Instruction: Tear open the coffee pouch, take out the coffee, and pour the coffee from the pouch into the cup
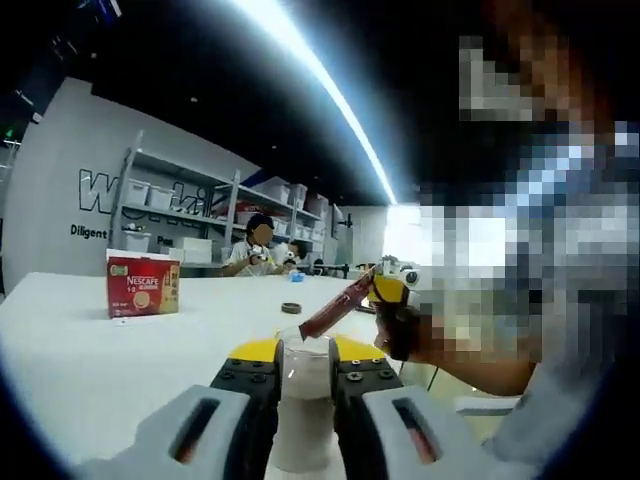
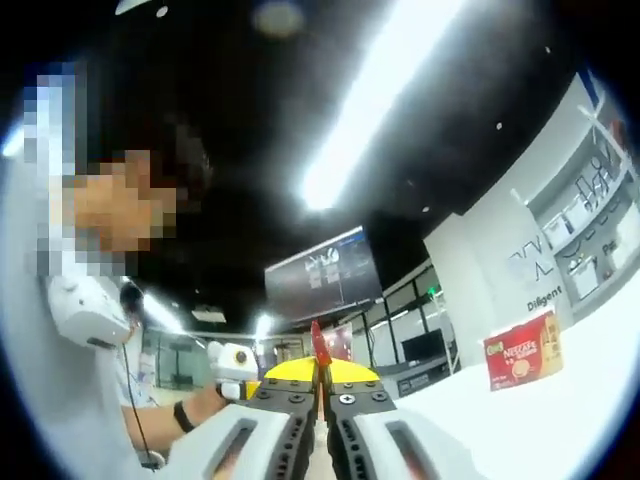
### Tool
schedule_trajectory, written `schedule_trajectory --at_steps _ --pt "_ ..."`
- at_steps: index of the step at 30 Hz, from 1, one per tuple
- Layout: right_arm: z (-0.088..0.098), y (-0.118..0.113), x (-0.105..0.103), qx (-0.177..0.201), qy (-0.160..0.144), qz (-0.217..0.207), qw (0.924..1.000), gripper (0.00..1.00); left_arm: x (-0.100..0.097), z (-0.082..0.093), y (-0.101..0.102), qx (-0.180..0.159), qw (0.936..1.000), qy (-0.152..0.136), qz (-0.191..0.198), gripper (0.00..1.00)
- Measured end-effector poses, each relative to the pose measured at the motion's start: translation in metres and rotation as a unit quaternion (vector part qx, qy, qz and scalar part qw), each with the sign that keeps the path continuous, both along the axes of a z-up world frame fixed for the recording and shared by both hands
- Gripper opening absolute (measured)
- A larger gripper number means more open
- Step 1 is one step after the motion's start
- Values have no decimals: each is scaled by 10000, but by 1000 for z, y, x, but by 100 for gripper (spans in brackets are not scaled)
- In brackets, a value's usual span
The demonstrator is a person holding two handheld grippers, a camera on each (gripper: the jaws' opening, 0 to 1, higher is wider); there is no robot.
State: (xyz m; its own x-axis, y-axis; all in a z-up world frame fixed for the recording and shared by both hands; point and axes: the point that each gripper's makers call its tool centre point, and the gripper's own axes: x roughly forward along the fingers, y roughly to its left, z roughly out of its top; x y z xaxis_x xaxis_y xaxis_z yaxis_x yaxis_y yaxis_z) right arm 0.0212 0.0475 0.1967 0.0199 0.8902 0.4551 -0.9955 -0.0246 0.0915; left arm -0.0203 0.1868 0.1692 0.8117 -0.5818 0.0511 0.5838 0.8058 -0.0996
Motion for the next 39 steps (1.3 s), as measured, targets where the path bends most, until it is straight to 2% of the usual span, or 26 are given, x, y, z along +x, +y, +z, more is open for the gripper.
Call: schedule_trajectory --at_steps 3,4,6,9,11,12,13,15,16,18,19,21,23,26,29,33,36,38,39 --pt "7 -4 -1 240 90 129 9996 3 0 -1 1 -19 10000 17 0 21" --pt "7 -4 -2 235 86 130 9996 3 0 -2 1 -8 10000 22 0 21" --pt "-1 3 2 -63 -11 5 10000 3 0 -1 0 7 10000 22 -13 21" --pt "7 2 -3 160 41 168 9997 3 1 0 0 13 10000 4 -29 21" --pt "8 1 -4 181 23 175 9997 3 1 1 0 7 10000 -4 -30 21" --pt "-1 7 -1 -131 -70 39 9999 3 0 1 0 1 10000 -9 -29 21" --pt "-5 9 0 -217 -80 9 9997 3 0 1 0 -7 10000 -9 -31 21" --pt "5 4 -4 107 64 203 9997 3 1 -1 0 -23 10000 4 -36 21" --pt "6 2 -3 147 25 170 9997 3 0 -1 -1 -10 10000 10 -41 21" --pt "4 3 -2 48 20 108 9999 3 -1 -3 -2 8 10000 26 -61 21" --pt "-3 5 2 -142 -10 22 9999 3 -1 -3 -2 6 10000 31 -70 21" --pt "-2 6 0 -44 75 119 9999 3 -1 -4 -3 -8 10000 44 -80 21" --pt "1 4 -2 12 32 147 9999 3 -2 -5 -2 0 10000 47 -75 21" --pt "-2 9 -2 -152 -66 96 9998 3 -2 -4 -2 -8 10000 40 -67 21" --pt "4 6 -5 3 -29 172 9998 3 -2 -2 -1 -15 10000 22 -66 21" --pt "-2 7 -1 -111 -6 122 9999 3 -1 -2 0 -44 10000 4 -38 20" --pt "2 1 -3 40 60 179 9998 3 -1 -4 0 -62 10000 22 -47 20" --pt "-3 4 0 -123 2 62 9999 3 0 -4 -1 -58 10000 30 -52 20" --pt "-2 3 -1 -87 15 84 9999 3 0 -4 -1 -62 10000 32 -57 20"
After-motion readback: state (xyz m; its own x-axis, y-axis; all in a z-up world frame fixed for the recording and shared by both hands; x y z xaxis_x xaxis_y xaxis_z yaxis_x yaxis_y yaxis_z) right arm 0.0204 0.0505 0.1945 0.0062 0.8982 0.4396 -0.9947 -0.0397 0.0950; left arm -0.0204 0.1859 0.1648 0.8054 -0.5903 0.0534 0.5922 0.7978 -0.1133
